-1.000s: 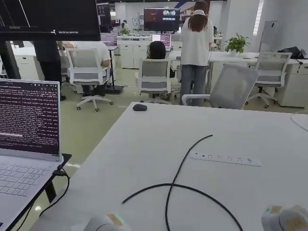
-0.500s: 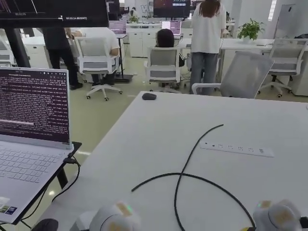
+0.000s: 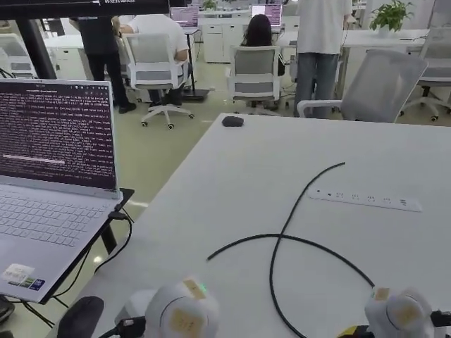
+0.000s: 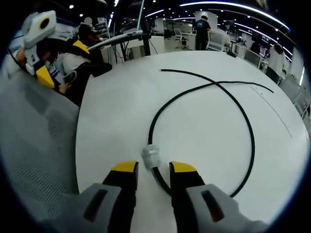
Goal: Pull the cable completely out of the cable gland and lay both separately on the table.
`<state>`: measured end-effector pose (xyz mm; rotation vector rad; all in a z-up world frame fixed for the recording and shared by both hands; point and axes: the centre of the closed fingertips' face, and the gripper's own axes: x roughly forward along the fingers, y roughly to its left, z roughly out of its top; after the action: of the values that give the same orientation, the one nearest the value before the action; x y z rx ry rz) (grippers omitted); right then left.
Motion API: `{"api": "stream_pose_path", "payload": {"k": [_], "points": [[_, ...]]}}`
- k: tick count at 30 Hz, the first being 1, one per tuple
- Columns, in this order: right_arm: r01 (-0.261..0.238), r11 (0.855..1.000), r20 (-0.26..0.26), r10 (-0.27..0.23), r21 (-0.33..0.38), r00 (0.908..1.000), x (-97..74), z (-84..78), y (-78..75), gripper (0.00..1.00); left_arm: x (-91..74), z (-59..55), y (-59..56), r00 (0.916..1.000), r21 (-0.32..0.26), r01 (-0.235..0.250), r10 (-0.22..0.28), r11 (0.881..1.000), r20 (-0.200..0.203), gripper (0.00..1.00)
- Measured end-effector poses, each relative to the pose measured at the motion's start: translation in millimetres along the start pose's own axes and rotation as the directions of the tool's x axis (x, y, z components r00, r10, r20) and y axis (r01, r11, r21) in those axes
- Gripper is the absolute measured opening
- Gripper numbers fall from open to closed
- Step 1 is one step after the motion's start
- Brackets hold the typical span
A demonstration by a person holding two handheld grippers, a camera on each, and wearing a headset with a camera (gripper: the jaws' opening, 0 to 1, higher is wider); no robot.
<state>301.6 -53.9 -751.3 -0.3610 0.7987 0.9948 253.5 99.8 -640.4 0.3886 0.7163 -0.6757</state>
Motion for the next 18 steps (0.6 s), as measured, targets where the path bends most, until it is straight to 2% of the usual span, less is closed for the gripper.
{"api": "stream_pose_path", "payload": {"k": [3,7,10,18], "points": [[-0.014,1.0,0.005,0.014,0.007,0.9999,4.0,1.3,0.4,0.25,0.2,-0.3,0.3,1.0,0.005,0.0,0.0,1.0,-0.002,0.6],[-0.013,1.0,-0.004,0.013,-0.011,0.9999,8.3,-1.7,0.2,0.15,0.7,-2.1,1.0,0.9999,0.006,0.0,0.0,1.0,-0.01,0.6],[-0.023,1.0,0.006,0.023,-0.015,0.9997,9.4,-1.5,2.3,0.13,0.8,-2.0,0.9,0.9999,0.008,0.002,-0.002,1.0,-0.011,0.6],[-0.007,0.995,0.016,0.008,-0.097,0.9998,3.4,1.1,1.8,0.11,2.1,-1.6,0.0,0.9999,0.016,0.008,-0.008,1.0,-0.013,0.59]]}}
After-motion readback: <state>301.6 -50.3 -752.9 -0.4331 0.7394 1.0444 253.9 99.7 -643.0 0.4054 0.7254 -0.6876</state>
